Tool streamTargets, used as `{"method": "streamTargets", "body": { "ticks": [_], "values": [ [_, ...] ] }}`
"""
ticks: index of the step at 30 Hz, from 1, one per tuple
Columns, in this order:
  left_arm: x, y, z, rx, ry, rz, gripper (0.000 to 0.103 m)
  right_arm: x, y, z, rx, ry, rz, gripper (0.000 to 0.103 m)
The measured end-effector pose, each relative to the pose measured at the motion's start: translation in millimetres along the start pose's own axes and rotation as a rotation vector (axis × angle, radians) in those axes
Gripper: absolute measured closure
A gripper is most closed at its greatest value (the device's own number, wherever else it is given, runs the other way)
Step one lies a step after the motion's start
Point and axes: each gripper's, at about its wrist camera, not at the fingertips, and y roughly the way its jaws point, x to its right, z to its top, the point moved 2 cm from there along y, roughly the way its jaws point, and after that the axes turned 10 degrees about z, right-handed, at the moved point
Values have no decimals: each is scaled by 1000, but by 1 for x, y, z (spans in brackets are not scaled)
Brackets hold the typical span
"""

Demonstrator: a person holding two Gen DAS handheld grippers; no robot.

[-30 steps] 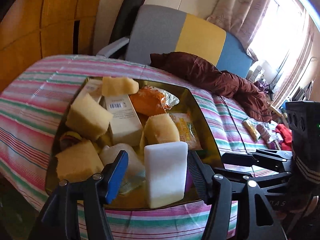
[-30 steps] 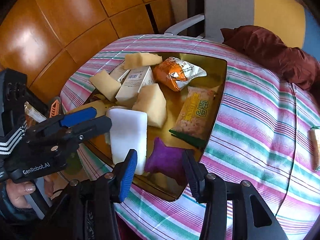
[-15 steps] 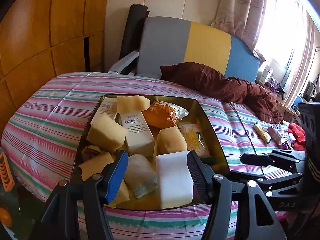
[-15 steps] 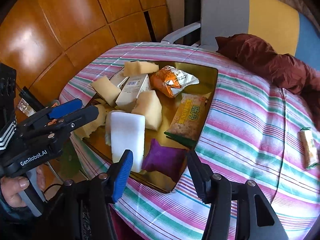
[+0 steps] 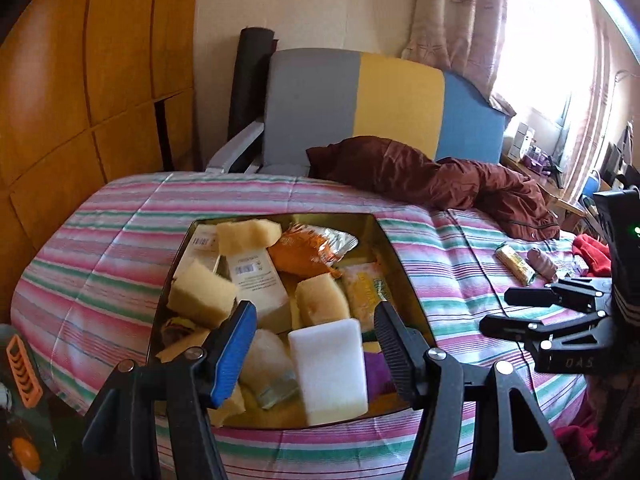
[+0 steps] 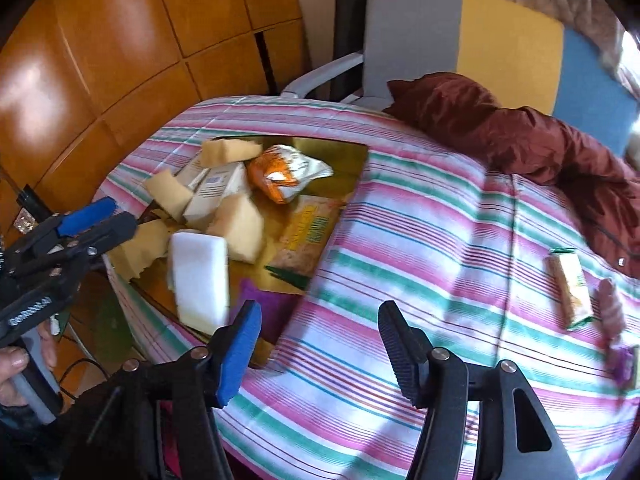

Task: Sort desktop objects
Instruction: 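Withdraw both tools from the tray toward the remaining items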

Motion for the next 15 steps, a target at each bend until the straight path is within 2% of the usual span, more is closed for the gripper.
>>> {"method": "streamTargets", "body": {
  "ticks": [15],
  "values": [
    [59,-1,11,9,123,-106,41,81,-56,-10,21,112,-179,38]
  ]
}}
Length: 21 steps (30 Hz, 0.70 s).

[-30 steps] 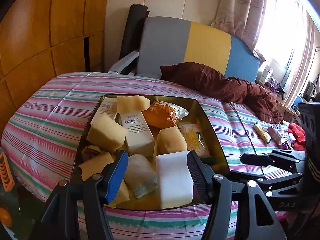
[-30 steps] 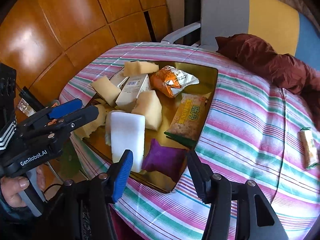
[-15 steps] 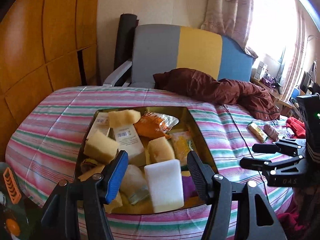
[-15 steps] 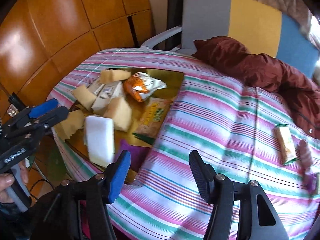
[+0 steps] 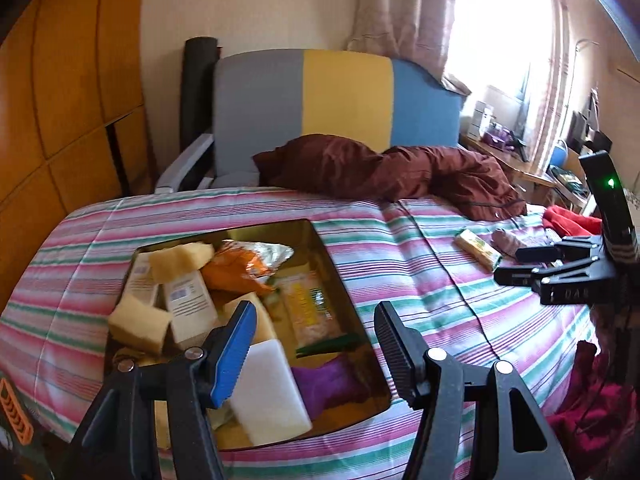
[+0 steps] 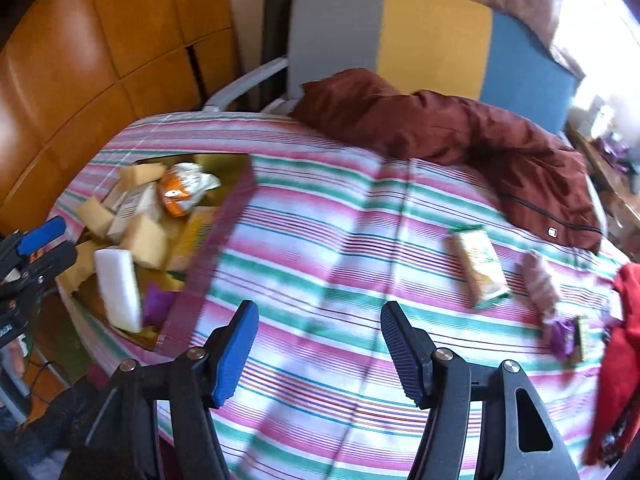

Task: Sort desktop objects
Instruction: 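Withdraw both tools from the tray toward the remaining items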

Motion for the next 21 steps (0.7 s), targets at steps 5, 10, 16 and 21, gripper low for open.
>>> {"method": "streamTargets", "body": {
  "ticks": [5,10,16,21],
  "values": [
    [24,7,4,-6,49,-41,41,41,-17,-5,4,71,-47,38],
    [48,15,1,-29,92,-99,41,86,-37,-11,21,171,-92,38],
    [73,26,-4,-66,135,-137,41,155,-72,-28,72,341,-165,38],
    [90,32,-7,-96,166,-161,41,203,-91,-43,104,470,-216,38]
  ]
}}
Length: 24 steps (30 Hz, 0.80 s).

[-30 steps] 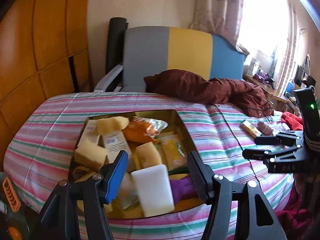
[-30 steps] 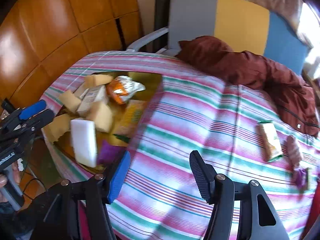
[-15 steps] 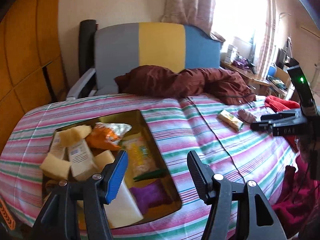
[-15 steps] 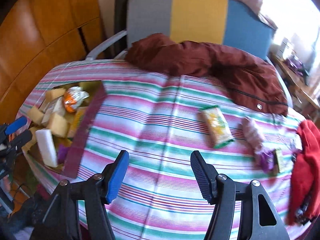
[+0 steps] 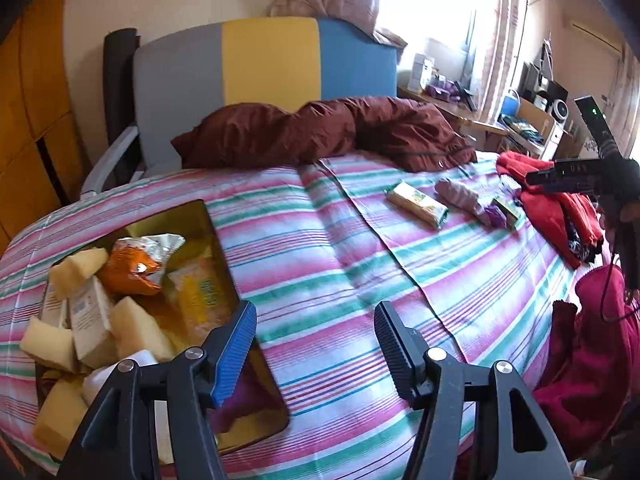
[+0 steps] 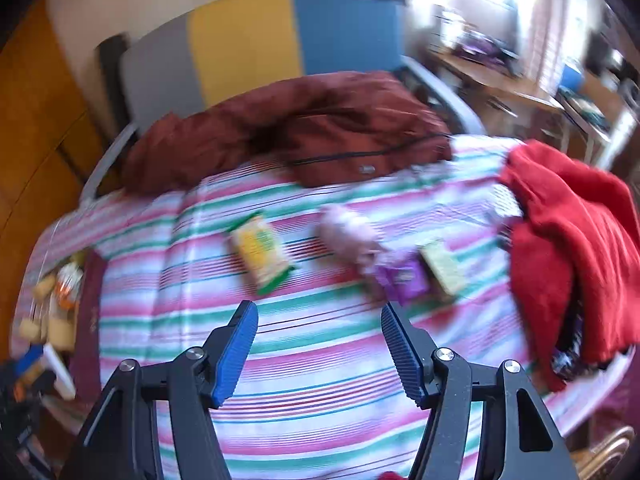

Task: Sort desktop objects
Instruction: 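Withdraw both tools from the tray toward the remaining items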

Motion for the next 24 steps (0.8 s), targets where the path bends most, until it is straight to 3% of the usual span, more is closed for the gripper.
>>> {"method": "streamTargets", "body": {
  "ticks": [7,16,21,24],
  "values": [
    [19,14,1,-41,39,-22,41,63,2,8,22,201,-19,38],
    [34,30,0,-90,76,-43,41,82,28,10,-20,231,-25,38],
    [40,37,-1,-109,87,-46,41,81,49,10,-68,234,22,41],
    [43,41,-1,-121,93,-51,41,86,56,14,-54,252,0,43]
  ]
}}
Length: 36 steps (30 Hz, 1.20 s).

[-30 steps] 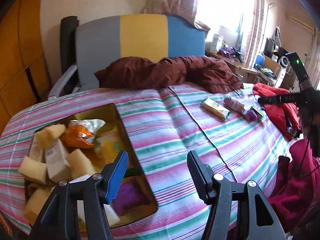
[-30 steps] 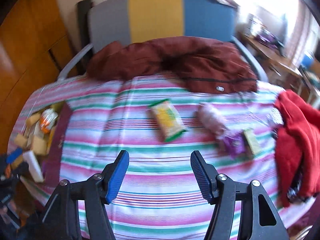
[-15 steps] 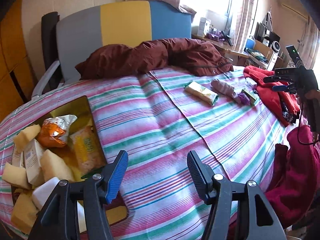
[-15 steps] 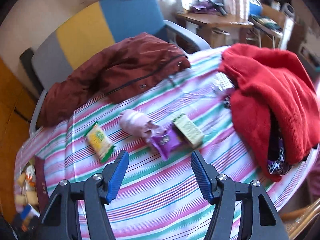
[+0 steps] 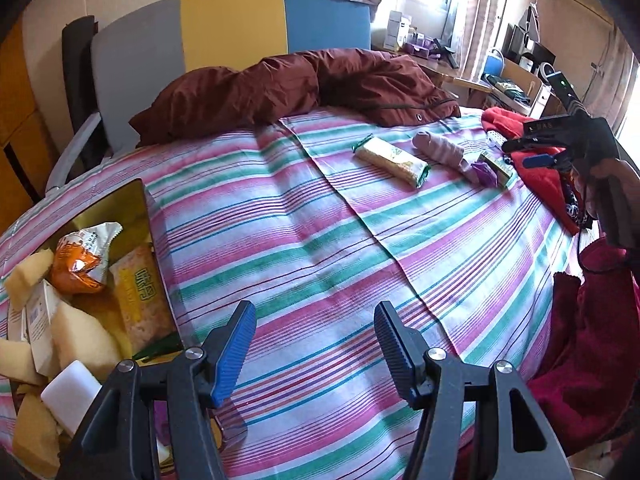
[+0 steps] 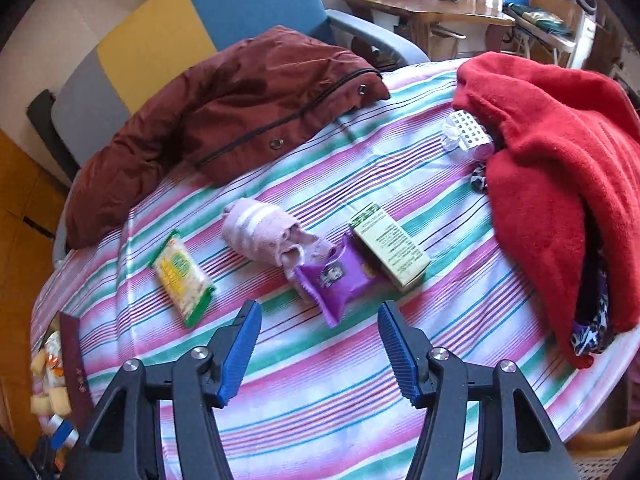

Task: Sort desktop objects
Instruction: 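Withdraw both tools from the tray toward the remaining items, then grasp the green-and-white box with the right tool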

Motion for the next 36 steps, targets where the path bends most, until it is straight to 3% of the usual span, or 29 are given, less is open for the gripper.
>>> {"method": "streamTargets", "body": {
  "ticks": [9,23,36],
  "values": [
    [7,12,4,-31,9,-10,41,24,27,29,-6,3,-113,43],
    [25,30,17,-62,26,-42,41,42,58,39,-46,1,-125,42],
    [42,44,45,-70,7,-92,41,43,63,38,-77,12,-122,66]
  ]
}}
